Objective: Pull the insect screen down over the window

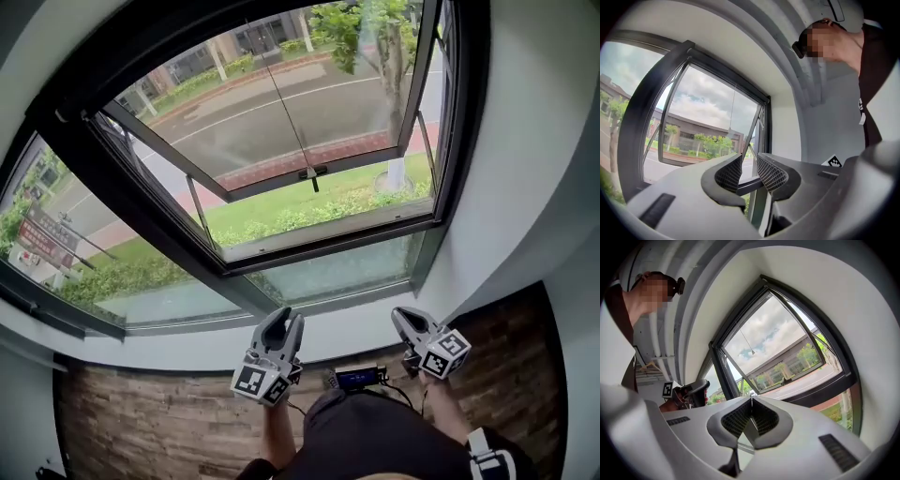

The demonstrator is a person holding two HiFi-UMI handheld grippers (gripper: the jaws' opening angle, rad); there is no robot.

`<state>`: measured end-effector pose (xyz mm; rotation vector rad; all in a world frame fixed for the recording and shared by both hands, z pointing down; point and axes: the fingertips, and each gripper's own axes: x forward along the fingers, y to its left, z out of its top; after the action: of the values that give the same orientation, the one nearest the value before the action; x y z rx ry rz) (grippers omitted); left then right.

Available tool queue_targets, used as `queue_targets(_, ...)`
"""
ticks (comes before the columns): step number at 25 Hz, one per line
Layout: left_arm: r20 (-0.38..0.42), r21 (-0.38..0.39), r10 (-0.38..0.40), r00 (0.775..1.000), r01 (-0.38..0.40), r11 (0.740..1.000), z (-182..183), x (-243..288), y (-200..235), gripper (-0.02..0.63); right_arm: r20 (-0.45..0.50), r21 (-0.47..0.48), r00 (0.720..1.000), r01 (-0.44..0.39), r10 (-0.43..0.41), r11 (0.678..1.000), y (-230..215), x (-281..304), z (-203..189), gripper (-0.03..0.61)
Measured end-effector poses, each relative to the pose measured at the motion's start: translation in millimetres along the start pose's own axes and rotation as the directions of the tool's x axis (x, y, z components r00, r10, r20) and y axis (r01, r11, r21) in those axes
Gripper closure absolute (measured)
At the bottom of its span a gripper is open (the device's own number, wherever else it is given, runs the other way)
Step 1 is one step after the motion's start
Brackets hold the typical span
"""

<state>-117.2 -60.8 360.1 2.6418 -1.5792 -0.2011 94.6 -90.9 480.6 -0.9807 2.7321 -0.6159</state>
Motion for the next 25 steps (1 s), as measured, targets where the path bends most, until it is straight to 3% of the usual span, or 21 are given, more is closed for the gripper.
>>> queue_targets(6, 0.120, 0.006, -0.026, 0.992, 0.026, 1.000, 31, 40, 48, 0.520, 0.060, -0.052, 0.997, 0.047, -0.044, 0.998, -8, 45, 44, 0.572)
queue_targets(9, 0.130, -0.020, -0.043, 0.991, 0.045, 0.999, 33, 46, 67, 0.518, 0.064, -0.048, 0.993, 0.106, -0.103, 0.993, -12, 58, 52, 0.572)
queue_targets(14, 0.123, -0.078, -0.019, 0.992, 0.029, 0.997, 34, 45, 107, 0.518, 0.021, -0.048, 0.987, 0.160, -0.160, 0.986, -4, 82, 46, 0.572)
queue_targets(20, 0.108, -0.225, 0.004, 0.994, 0.021, 0.974, 10, 50, 143, 0.520, -0.026, -0.032, 0.973, 0.229, -0.230, 0.973, 7, 78, 25, 0.572)
queue_targets(25, 0.151, -0.196, 0.029, 0.988, 0.001, 0.981, 31, 46, 165, 0.529, -0.038, -0.015, 0.966, 0.256, -0.256, 0.967, 0, 98, 19, 0.572)
